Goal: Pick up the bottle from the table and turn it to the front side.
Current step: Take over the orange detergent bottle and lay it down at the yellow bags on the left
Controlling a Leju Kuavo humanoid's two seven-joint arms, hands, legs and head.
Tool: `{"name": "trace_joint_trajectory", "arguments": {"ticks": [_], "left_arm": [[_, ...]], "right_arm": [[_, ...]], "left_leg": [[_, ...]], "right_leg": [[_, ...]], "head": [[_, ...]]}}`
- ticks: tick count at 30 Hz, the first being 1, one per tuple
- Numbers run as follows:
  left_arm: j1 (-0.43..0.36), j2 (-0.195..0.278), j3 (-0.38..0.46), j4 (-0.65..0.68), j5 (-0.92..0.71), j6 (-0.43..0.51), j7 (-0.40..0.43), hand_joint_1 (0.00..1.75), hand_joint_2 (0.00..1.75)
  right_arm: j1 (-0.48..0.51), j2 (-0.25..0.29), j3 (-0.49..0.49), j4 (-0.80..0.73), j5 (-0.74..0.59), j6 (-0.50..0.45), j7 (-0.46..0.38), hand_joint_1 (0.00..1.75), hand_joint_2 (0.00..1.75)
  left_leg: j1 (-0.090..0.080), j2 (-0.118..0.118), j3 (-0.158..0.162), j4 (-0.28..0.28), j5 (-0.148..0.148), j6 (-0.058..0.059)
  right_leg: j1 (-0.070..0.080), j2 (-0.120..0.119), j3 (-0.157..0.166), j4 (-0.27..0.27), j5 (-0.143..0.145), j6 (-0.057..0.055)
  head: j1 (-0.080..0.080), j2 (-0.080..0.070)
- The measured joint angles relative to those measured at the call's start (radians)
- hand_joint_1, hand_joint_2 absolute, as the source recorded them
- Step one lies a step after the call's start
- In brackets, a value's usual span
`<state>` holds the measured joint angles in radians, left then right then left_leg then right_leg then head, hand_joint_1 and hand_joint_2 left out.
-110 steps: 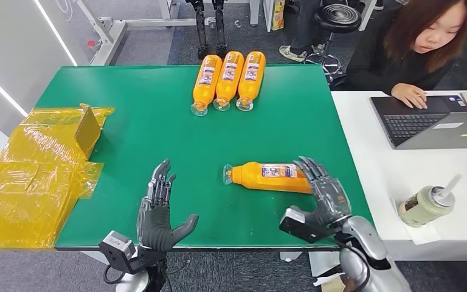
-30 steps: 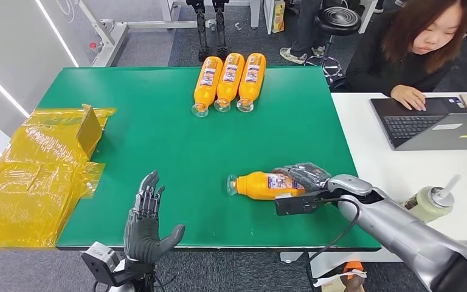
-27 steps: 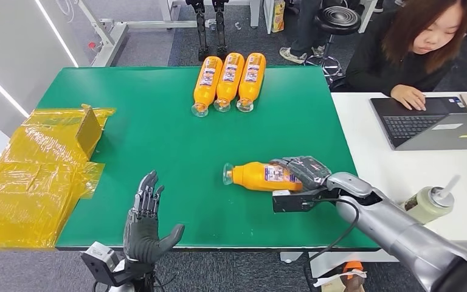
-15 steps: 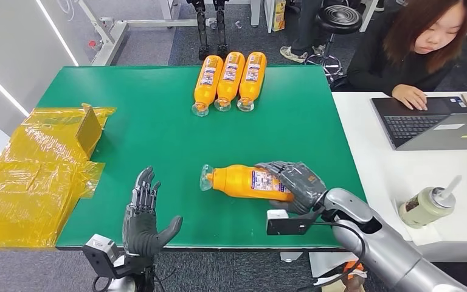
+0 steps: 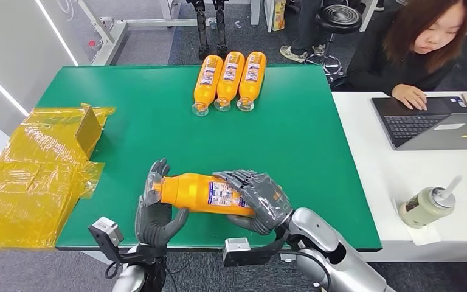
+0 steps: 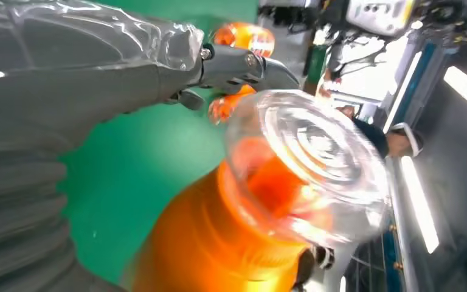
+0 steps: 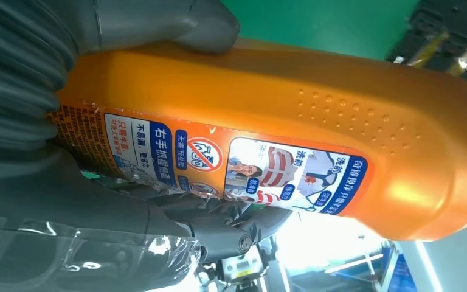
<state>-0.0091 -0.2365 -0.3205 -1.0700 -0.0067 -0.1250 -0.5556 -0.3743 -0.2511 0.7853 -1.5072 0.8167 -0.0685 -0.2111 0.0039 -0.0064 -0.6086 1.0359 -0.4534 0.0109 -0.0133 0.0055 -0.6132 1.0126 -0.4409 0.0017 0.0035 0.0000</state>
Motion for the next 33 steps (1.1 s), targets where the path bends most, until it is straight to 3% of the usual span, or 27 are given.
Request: {"name": "trace_joint_trajectory", "arguments": {"ticks": [4,8,17,30,33], "left_arm": [[0.0,-0.002,-0.006,-0.002,0.152,-0.143,0.036,0.0,1.75],[0.003,0.004,-0.021,-0.023,0.26,-0.214,0.063,0.0,1.75],[0.007,0.029,-0.062,-0.097,0.33,-0.254,0.095,0.0,1.75],[-0.003,0.04,-0.094,-0.107,0.347,-0.268,0.107,0.02,1.75],[-0.01,0.043,-0.099,-0.099,0.356,-0.27,0.105,1.26,1.75]], "right_arm": [[0.03,0.044,-0.015,-0.017,0.012,0.009,-0.009,1.75,1.75],[0.057,0.078,-0.023,-0.021,0.013,0.011,-0.023,1.75,1.75],[0.103,0.137,-0.032,-0.036,0.033,0.027,-0.014,1.75,1.75],[0.177,0.165,-0.046,-0.089,0.068,0.033,0.008,1.74,1.75],[0.184,0.174,-0.049,-0.087,0.068,0.042,0.005,1.72,1.75]], "left_leg": [[0.0,0.0,0.0,0.0,0.0,0.0],[0.0,0.0,0.0,0.0,0.0,0.0],[0.0,0.001,0.0,0.0,0.0,0.0],[-0.001,0.001,0.0,0.0,0.0,0.0],[-0.001,0.001,0.0,0.0,0.0,0.0]], "right_leg": [[0.0,0.0,0.0,0.0,0.0,0.0],[0.0,0.0,0.0,0.0,0.0,0.0],[0.0,0.0,-0.001,0.0,0.0,0.0],[0.0,0.0,-0.001,0.0,0.0,0.0],[0.0,0.001,-0.001,0.0,0.0,0.0]], "head": [[0.0,0.0],[0.0,0.0],[0.0,0.0],[0.0,0.0],[0.0,0.0]]}}
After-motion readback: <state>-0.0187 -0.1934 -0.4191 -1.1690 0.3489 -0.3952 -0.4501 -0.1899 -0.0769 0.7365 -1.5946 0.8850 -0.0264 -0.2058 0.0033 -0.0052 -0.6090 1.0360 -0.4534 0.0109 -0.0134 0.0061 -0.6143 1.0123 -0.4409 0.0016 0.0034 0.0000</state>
